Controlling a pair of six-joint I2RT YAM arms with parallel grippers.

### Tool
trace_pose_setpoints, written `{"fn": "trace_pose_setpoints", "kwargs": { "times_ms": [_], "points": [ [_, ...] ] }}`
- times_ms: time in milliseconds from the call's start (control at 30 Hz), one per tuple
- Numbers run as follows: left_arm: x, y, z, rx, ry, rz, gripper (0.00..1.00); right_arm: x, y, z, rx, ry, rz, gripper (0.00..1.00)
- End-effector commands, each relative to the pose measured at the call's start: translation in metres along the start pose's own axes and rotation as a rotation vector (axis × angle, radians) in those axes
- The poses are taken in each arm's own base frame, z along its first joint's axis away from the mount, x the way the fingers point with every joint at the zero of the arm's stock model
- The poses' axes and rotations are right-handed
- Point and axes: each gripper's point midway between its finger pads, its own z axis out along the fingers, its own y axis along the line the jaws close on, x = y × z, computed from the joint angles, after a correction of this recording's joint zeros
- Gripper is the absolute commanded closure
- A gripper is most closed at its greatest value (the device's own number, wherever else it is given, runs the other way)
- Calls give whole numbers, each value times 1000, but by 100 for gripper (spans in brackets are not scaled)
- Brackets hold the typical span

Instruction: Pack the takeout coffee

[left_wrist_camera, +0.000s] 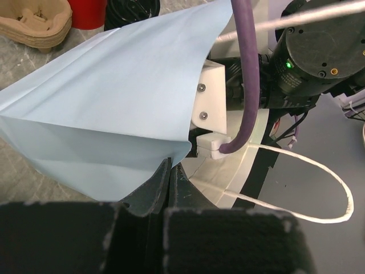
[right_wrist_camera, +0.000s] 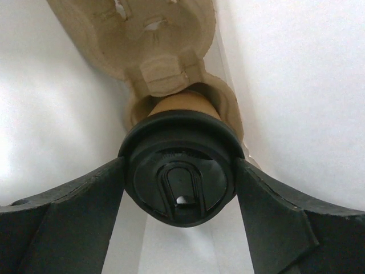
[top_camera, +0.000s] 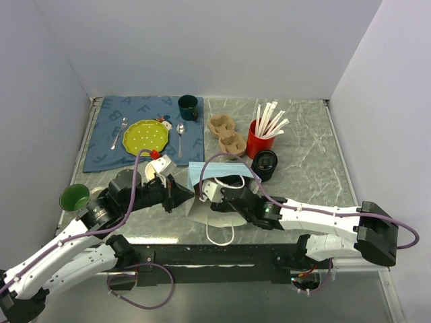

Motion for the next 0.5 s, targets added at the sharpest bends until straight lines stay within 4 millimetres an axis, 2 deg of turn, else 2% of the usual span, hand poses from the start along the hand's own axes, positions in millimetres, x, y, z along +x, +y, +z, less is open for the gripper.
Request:
{"fn": "trace_pose_setpoints", "kwargs": {
  "times_ms": [0,467],
  "points": [
    [-31,-14,-6,36,-79,23,99,-3,-10,-7,4,13,57,13],
    [-35,-12,2,27,-68,16,99,-8,-13,-28,-64,9,57,5]
  ]
}}
